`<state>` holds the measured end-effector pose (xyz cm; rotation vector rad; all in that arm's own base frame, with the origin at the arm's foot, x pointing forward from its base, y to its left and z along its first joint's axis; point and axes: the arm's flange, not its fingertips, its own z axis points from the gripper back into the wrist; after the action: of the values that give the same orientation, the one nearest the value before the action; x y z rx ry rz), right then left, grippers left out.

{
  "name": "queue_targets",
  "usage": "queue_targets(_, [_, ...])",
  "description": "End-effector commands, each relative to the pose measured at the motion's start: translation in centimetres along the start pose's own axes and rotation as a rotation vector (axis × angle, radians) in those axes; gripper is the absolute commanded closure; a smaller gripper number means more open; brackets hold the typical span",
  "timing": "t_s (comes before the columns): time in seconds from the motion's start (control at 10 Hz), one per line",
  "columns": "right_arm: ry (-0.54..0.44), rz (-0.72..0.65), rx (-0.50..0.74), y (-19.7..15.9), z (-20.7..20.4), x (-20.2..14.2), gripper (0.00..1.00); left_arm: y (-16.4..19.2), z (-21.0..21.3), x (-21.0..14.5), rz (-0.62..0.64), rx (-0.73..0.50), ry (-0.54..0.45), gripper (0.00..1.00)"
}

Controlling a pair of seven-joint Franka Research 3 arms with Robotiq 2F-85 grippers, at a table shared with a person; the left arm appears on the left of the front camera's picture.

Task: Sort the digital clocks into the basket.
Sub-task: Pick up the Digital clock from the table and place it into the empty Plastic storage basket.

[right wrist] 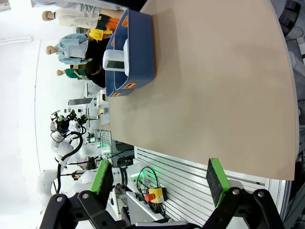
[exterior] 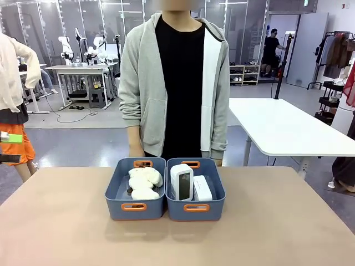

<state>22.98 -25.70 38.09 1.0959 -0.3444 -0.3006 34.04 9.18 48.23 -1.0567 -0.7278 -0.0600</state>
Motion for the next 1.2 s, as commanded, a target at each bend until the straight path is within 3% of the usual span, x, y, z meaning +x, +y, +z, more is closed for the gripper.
queue_targets(0.0, [-0.003,0.003,0.011,0.1,0.1,-0.2,0.00,1.7,-0.4,-11.1,0.147,0.025,-0.117,0.00])
queue_targets(0.1, [-0.003,0.003,0.011,0.1,0.1,-0.2,0.00,4.4,-1.1,-12.2,0.185,0.031,-0.167,0.00])
queue_targets(0.2, [-0.003,0.003,0.011,0.1,0.1,-0.2,0.00,2.0,1.3,-0.1,0.070,0.018,-0.051,0.00])
queue_targets(1.1, [-0.003,0.003,0.011,0.1,0.1,-0.2,0.00,2.0,1.3,-0.1,0.070,0.018,-0.051,0.00])
